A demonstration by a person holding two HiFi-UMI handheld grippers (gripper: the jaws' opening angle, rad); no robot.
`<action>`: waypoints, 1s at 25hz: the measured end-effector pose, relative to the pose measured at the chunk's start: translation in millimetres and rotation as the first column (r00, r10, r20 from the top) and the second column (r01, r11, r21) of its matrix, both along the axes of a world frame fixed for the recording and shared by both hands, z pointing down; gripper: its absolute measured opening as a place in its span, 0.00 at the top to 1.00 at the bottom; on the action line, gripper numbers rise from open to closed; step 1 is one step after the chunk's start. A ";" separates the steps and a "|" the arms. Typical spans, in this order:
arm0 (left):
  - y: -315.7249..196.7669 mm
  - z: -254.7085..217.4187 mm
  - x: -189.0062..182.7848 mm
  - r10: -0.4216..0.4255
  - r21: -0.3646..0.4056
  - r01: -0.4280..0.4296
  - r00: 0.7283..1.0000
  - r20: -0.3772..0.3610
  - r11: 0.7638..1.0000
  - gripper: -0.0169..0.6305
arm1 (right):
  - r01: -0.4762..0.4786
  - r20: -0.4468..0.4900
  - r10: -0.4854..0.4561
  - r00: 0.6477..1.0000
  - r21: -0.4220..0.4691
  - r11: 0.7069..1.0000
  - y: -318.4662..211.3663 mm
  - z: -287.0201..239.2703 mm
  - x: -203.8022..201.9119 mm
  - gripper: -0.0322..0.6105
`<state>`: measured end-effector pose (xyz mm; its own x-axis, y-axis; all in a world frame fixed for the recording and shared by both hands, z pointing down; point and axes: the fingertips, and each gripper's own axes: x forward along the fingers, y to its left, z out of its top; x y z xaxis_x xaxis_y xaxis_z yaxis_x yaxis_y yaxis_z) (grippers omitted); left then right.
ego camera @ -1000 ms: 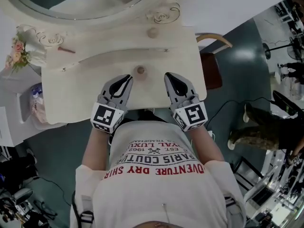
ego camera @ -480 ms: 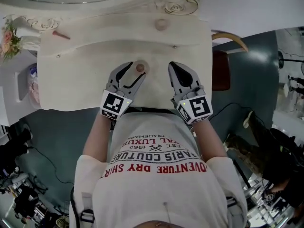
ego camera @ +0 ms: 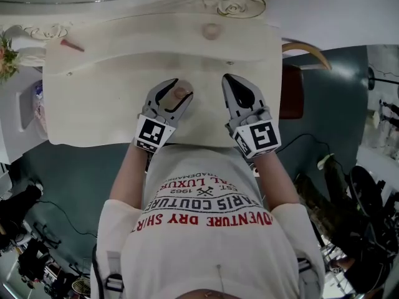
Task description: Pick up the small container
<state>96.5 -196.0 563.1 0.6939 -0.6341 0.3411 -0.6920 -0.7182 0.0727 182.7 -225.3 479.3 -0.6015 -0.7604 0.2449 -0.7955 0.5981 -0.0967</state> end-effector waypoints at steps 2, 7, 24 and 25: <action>-0.2 0.9 1.2 0.005 0.000 -0.005 1.000 -0.017 1.000 0.64 | -0.006 -0.002 0.006 1.000 0.001 1.000 -2.2 3.3 1.3 0.95; 3.4 0.9 4.6 0.015 0.000 -0.015 1.000 -0.009 1.000 0.72 | -0.020 -0.005 0.020 1.000 -0.005 1.000 1.7 4.7 1.8 0.95; 8.5 -50.9 -3.1 0.010 -0.012 -0.009 1.000 0.014 1.000 0.76 | -0.033 0.017 0.033 0.999 0.005 0.999 15.1 -36.8 -2.3 0.95; 7.6 -58.9 -5.7 0.009 -0.001 -0.009 1.000 0.010 1.000 0.76 | -0.036 0.017 0.036 0.999 0.012 0.999 15.5 -41.0 -5.1 0.95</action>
<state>90.8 -188.5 504.2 0.6957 -0.6279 0.3489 -0.6866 -0.7240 0.0661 177.6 -209.8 438.4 -0.5775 -0.7847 0.2253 -0.8150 0.5702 -0.1030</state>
